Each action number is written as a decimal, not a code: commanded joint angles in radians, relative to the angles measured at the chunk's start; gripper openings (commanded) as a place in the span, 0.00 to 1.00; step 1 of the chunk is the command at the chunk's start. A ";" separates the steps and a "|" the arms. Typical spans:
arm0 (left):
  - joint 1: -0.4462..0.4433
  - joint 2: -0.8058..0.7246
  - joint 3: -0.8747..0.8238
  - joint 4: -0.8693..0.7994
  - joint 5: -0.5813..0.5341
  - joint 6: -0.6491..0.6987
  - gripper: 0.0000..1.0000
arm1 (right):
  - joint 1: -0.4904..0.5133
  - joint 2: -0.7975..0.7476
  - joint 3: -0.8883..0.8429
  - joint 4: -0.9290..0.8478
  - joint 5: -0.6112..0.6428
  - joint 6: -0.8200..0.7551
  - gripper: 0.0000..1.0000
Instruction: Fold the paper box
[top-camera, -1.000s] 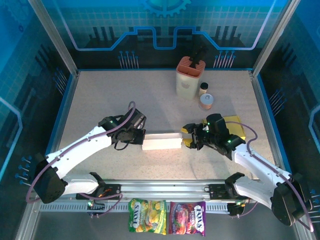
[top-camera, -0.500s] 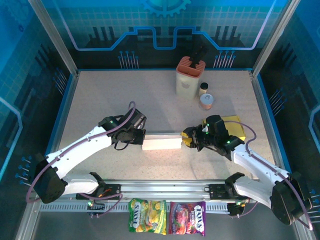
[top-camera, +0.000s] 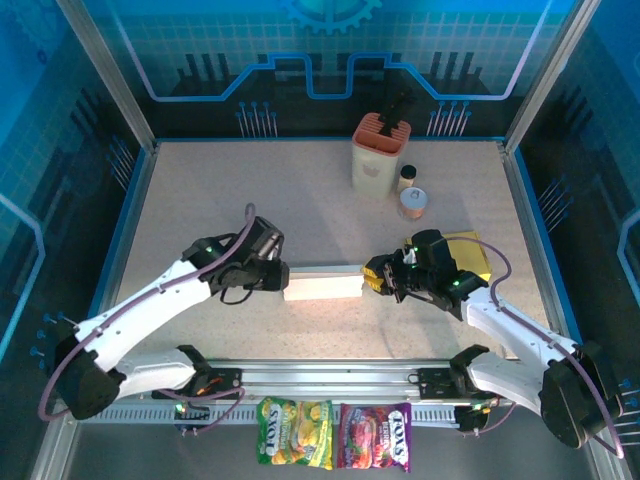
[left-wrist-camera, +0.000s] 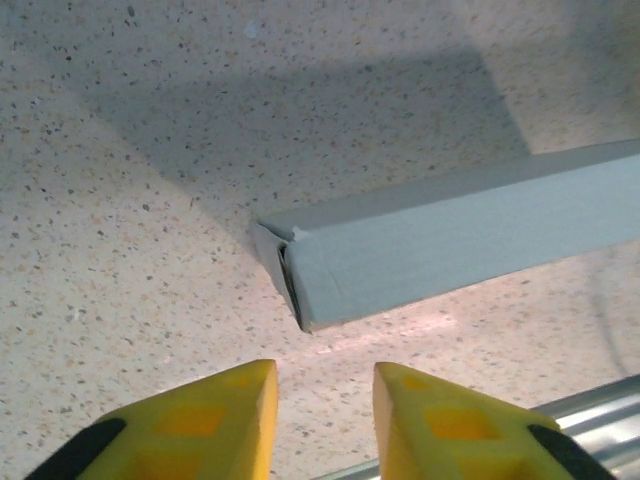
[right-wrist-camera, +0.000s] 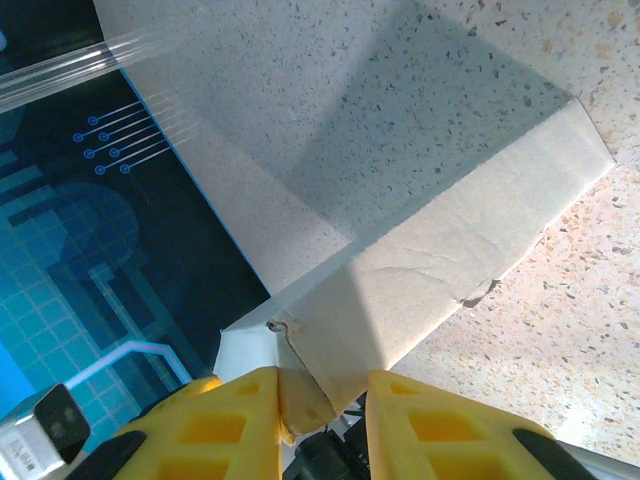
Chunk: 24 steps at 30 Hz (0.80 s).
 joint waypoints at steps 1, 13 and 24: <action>0.007 -0.032 0.041 -0.001 0.044 -0.073 0.39 | -0.009 0.026 -0.021 -0.136 0.014 -0.030 0.26; 0.277 -0.023 -0.043 0.097 0.317 -0.174 0.41 | -0.007 0.035 -0.003 -0.143 0.013 -0.037 0.25; 0.278 -0.017 -0.142 0.146 0.360 -0.183 0.35 | -0.007 0.045 0.003 -0.140 0.012 -0.037 0.25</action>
